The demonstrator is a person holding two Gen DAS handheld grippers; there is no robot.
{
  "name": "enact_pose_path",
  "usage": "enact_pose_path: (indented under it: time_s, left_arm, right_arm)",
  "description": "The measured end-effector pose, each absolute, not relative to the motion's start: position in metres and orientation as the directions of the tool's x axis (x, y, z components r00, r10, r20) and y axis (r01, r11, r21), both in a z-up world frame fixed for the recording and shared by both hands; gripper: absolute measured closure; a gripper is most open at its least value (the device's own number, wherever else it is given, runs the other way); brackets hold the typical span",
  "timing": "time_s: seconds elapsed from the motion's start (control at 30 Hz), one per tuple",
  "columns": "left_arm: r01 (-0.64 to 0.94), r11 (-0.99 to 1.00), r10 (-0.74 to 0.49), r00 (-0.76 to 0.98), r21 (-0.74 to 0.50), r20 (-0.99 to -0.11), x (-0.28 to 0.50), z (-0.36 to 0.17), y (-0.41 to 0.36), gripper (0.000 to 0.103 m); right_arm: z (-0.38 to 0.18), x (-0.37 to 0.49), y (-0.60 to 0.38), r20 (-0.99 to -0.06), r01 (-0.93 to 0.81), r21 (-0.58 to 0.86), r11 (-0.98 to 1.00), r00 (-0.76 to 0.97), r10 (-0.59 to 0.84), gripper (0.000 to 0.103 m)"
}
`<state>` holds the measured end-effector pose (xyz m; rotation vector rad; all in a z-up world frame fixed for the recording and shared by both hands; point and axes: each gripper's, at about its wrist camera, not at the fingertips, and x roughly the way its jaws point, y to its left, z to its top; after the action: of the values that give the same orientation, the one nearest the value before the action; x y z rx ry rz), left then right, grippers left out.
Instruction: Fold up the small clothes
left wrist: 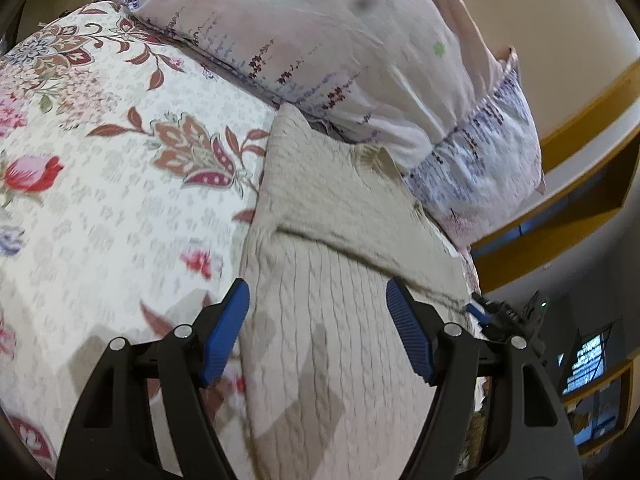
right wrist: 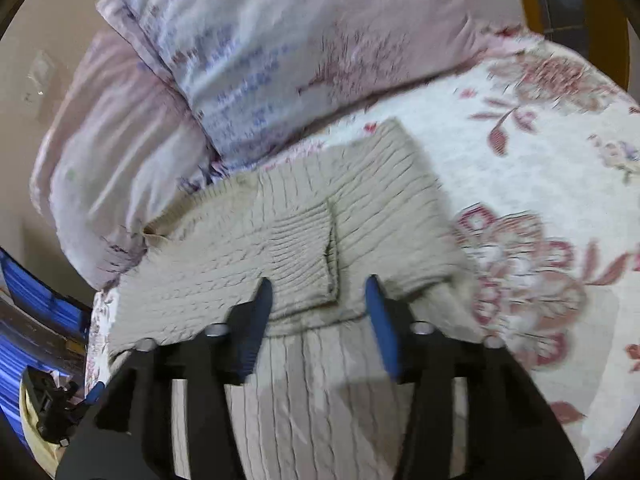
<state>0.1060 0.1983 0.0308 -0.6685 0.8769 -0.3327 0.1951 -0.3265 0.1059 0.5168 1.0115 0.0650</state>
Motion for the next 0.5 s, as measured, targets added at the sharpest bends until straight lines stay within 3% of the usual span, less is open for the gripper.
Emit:
enact_pose_path:
  time_s: [0.5]
  left_arm:
    - [0.015, 0.693, -0.605, 0.554, -0.72, -0.571, 0.033, 0.011, 0.191, 0.035]
  right_arm:
    - [0.104, 0.093, -0.389, -0.827, 0.228, 0.469, 0.853, 0.452, 0.334, 0.052]
